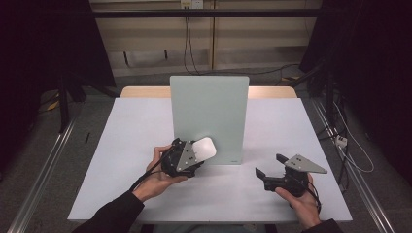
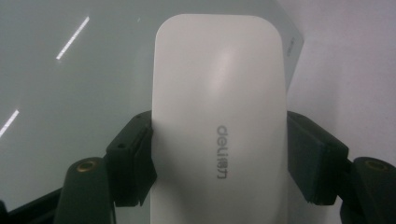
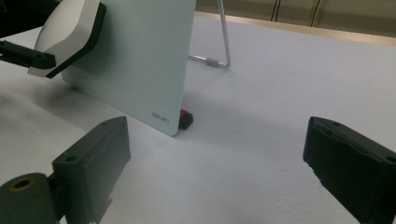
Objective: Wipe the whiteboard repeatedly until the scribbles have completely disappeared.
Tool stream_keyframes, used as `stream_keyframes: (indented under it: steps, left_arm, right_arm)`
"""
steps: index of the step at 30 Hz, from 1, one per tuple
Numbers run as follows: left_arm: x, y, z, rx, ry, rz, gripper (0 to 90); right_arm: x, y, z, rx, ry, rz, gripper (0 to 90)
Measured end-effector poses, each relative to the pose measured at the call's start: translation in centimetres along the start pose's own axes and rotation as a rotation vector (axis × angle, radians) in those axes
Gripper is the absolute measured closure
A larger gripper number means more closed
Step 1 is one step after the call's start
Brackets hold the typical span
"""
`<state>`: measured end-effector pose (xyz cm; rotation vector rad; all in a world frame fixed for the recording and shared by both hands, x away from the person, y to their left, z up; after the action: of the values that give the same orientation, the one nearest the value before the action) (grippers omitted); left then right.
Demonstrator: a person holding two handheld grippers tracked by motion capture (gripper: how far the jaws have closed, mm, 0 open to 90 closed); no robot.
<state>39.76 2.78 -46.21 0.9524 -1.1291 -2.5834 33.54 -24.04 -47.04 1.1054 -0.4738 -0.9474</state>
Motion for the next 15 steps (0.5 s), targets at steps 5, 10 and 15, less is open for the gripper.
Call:
stream_keyframes:
  steps: [5,10,15]
  left_arm:
    - [-0.3,0.1,0.1,0.006,0.002,0.005,31.1]
    - [-1.3,0.8,0.5,0.025,0.025,0.024,31.1]
    - [-3.0,1.9,1.0,0.054,0.065,0.039,31.1]
  right_arm:
    - [0.0,0.0,0.0,0.0,0.0,-0.001,7.1]
    - [0.0,0.0,0.0,-0.003,0.0,0.0,7.1]
    - [0.0,0.0,0.0,-0.002,-0.002,0.001,7.1]
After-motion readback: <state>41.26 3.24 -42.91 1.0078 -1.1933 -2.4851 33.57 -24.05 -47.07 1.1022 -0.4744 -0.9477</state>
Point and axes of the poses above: each handheld gripper's, and its own axes: z roughly backward along the jaws, y roughly out of its top, x roughly to its right, the point moved 7 cm from there along -z, roughly forward along the jaws, and after that the axes turned 6 degrees about y, right-handed, at the moved point
